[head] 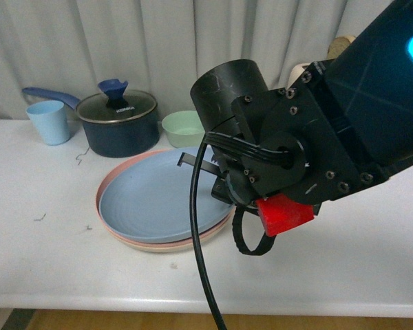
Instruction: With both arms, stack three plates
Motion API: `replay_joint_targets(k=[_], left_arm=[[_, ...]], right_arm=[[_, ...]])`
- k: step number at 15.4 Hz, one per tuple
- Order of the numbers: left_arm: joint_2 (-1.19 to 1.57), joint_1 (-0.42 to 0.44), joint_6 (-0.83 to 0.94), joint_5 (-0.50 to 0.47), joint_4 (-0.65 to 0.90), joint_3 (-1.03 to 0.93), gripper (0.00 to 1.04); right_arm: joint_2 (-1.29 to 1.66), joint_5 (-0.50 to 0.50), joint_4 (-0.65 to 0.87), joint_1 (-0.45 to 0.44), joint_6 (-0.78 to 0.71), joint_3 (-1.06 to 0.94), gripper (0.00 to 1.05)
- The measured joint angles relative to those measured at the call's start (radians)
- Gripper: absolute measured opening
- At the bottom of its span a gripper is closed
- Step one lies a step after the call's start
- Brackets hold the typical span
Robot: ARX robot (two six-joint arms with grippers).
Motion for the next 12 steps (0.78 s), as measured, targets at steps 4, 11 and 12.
replay_joint_targets(k=[4,11,12], left_arm=[[0.000,0.000,0.000,0.000,0.000,0.000,0.98],[0.000,0.000,0.000,0.000,0.000,0.000,0.98],[0.000,0.000,0.000,0.000,0.000,0.000,0.98]], right_arm=[[0.051,0.006,-0.016,0.010,0.038,0.055,0.10],[-0.098,-0.005,0.107,0.006,-0.010,-0.109,0.75],[-0.165,-0.016,0.142,0.009,-0.019,-0.146,0.85]])
